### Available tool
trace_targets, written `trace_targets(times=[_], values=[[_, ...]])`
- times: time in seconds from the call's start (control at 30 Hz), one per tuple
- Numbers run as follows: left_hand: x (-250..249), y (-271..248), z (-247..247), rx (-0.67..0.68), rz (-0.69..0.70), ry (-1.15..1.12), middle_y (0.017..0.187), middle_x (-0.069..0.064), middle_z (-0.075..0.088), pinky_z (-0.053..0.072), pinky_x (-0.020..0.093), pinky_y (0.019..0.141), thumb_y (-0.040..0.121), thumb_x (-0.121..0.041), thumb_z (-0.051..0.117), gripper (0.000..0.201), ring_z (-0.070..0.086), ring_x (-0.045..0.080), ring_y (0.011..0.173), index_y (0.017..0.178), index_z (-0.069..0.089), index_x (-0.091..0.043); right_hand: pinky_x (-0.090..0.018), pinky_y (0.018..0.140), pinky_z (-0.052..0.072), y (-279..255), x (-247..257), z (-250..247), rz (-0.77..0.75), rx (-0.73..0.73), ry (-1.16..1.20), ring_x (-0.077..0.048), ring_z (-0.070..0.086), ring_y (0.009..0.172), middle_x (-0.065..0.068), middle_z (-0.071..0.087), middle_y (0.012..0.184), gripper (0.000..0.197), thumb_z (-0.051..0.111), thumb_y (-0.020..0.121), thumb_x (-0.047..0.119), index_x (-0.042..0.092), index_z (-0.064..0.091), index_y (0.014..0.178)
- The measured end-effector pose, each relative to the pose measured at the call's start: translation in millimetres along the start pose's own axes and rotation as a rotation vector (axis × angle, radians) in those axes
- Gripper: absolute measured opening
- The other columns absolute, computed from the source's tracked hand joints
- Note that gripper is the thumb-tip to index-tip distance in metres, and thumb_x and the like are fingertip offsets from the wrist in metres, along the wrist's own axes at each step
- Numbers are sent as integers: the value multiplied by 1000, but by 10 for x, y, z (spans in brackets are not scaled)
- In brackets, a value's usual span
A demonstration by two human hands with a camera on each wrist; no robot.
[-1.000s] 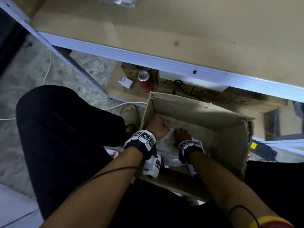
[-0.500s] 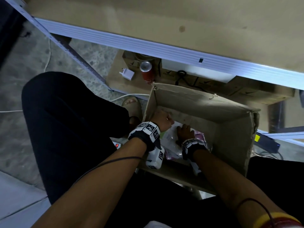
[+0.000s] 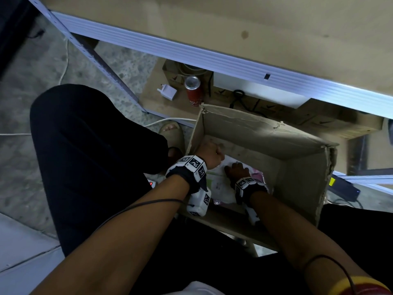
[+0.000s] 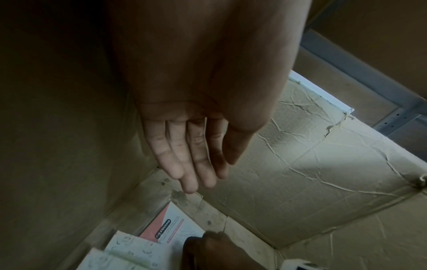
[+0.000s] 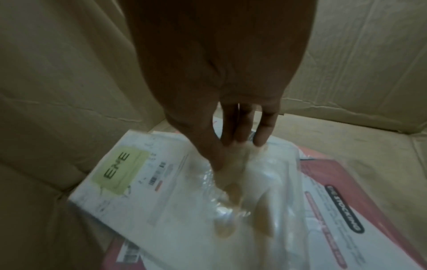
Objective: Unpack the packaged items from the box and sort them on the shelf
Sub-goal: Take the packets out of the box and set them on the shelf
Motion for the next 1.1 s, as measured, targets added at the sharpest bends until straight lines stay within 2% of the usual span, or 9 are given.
trace_targets(times=[0.13,0.2,0.27,0.4,0.53,0.7,0.87,0.97,1.1], values=[[-3,-25,13,-7,-17,5,106,27,70,47,35,74,97,-10,48,32,64,39,99,98,69,13,-49,111,36,-25,-19,-28,37,-72,16,-38,24,144,-20,23,155,54,54,97,12,12,36,148],[-12,-26,13,-9,-25,21,108,25,70,49,35,79,98,-12,48,33,64,35,95,100,71,11,-50,111,36,-33,-35,-24,44,-57,39,-38,24,144,-20,22,155,58,58,95,12,12,35,149],[-7,-29,9,-12,-32,13,110,22,71,50,32,83,99,-14,48,33,65,33,101,104,73,7,-50,112,33,-30,-56,-27,55,-54,49,-38,23,144,-21,21,155,61,60,93,11,10,34,149],[36,-37,32,-9,-76,-32,111,28,69,51,37,86,99,-14,52,32,64,38,107,106,71,11,-50,115,29,-25,-80,-38,66,-57,51,-37,24,144,-20,26,153,64,61,92,8,7,32,148],[55,-10,82,-18,-111,-9,113,26,69,52,39,89,99,-15,55,30,64,37,109,107,71,9,-51,114,30,-33,-154,-107,78,-65,113,-34,34,139,-17,39,148,58,60,92,6,8,35,144],[34,98,258,36,-110,57,125,22,65,50,41,100,100,-17,54,32,60,35,118,117,68,6,-49,110,39,-85,-396,-215,98,-94,388,-33,49,131,-18,48,143,54,57,94,6,5,38,144],[10,328,512,44,-112,181,132,17,62,46,37,105,100,-13,52,30,58,31,122,123,66,1,-34,105,44,-207,-715,-336,108,-153,534,-32,53,128,-17,54,141,42,61,92,9,7,57,134],[47,444,671,76,-77,262,136,17,59,45,35,105,101,-18,50,36,56,31,125,132,60,-2,-37,99,48,-298,-866,-411,162,-203,552,-33,58,123,-17,60,134,40,67,88,14,8,62,127],[248,558,1041,217,-56,472,137,18,58,44,36,106,102,-18,47,34,56,31,125,128,60,-1,-46,101,47,-411,-1062,-461,293,-316,585,-36,60,115,-15,66,120,23,53,91,7,11,70,106]])
Point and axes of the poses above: each hand's wrist, its own y-axis towards the middle knuckle, its own z-axis out of the palm, x = y × z, the point moved 7 cm from there along y, towards the middle knuckle
